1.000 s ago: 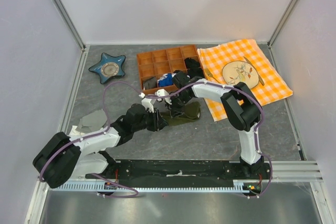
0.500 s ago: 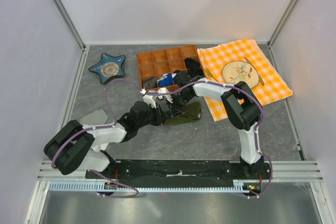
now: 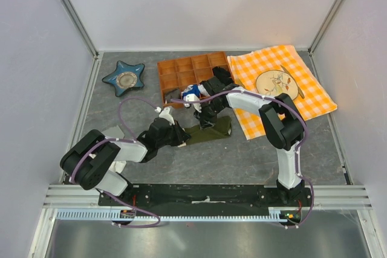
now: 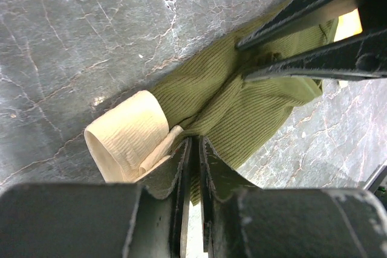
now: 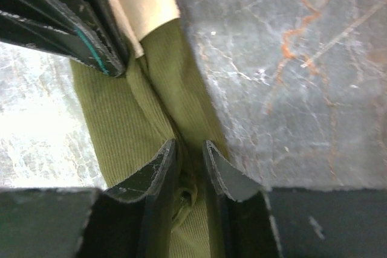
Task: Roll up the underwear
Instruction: Fold the underwear at the center of the board.
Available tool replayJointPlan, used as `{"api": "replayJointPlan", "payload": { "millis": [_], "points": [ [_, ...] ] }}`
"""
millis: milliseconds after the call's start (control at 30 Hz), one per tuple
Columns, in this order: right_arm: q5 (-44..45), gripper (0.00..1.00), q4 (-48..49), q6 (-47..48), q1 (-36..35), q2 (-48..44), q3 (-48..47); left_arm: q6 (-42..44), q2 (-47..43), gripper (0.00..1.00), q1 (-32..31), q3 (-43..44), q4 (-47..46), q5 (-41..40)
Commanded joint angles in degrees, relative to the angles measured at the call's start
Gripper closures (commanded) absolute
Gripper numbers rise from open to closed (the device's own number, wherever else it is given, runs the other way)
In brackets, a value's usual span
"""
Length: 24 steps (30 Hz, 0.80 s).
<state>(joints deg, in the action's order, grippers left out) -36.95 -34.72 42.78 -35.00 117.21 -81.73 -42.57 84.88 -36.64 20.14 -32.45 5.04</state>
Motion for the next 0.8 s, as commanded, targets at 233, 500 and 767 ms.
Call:
{"api": "replayJointPlan", "payload": {
  "millis": [233, 500, 767],
  "points": [
    [17.35, 0.67, 8.26, -5.61, 1.08, -5.15, 1.40, -2.87, 3.27, 0.82, 1.31, -2.65, 7.22, -1.52],
    [1.41, 0.66, 3.71, -3.69, 3.97, -13.66, 2.54, -3.49, 2.66, 0.80, 1.57, -1.51, 8.71, -0.47],
    [-8.49, 0.78, -5.52, 4.85, 3.98, -13.26, 5.89, -3.75, 1.60, 0.79, 1.57, -1.42, 9.33, -0.20]
  ]
}}
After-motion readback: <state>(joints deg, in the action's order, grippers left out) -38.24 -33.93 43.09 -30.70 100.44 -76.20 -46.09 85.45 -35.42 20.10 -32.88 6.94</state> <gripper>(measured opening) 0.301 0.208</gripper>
